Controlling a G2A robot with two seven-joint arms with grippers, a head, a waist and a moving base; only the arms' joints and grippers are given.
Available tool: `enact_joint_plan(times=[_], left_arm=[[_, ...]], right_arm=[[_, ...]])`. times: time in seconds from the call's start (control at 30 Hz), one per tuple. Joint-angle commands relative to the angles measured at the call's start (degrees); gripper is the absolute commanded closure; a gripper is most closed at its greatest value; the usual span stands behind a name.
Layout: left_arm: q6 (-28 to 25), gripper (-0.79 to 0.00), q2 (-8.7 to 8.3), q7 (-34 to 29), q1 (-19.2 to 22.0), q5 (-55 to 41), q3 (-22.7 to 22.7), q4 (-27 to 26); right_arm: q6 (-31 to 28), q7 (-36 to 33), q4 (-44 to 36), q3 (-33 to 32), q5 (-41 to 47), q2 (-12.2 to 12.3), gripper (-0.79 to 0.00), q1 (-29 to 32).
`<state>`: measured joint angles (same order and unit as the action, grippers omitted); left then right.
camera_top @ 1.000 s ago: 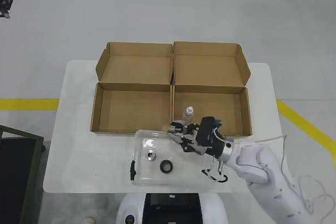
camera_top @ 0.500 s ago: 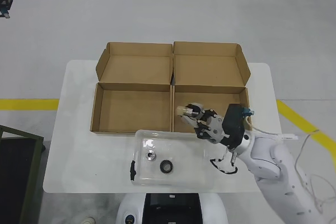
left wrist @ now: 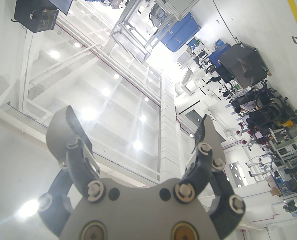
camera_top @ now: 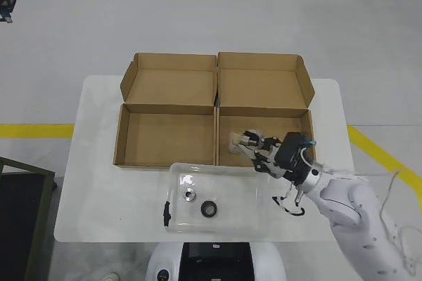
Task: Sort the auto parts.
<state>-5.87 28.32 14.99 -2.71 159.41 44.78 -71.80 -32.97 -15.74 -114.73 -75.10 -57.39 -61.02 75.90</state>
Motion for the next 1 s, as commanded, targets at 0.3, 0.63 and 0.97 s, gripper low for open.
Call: enact_joint_plan(times=[0.3, 0.63, 0.97], left_arm=[[0.0, -0.785, 0.00, 0.0, 0.0, 0.0, 0.0, 0.0], [0.0, -0.785, 0.00, 0.0, 0.0, 0.0, 0.0, 0.0], [0.0, -0.785, 0.00, 0.0, 0.0, 0.0, 0.0, 0.0]], right_arm=[[1.3, -12.2, 2.1, -1.1, -7.6, 0.7, 0.000, -0.2], [3.1, -21.8, 6.6, 3.6, -12.7, 0.3, 0.000, -6.6], [4.1, -26.2, 15.1, 9.3, -12.0, -0.9, 0.000, -14.4]])
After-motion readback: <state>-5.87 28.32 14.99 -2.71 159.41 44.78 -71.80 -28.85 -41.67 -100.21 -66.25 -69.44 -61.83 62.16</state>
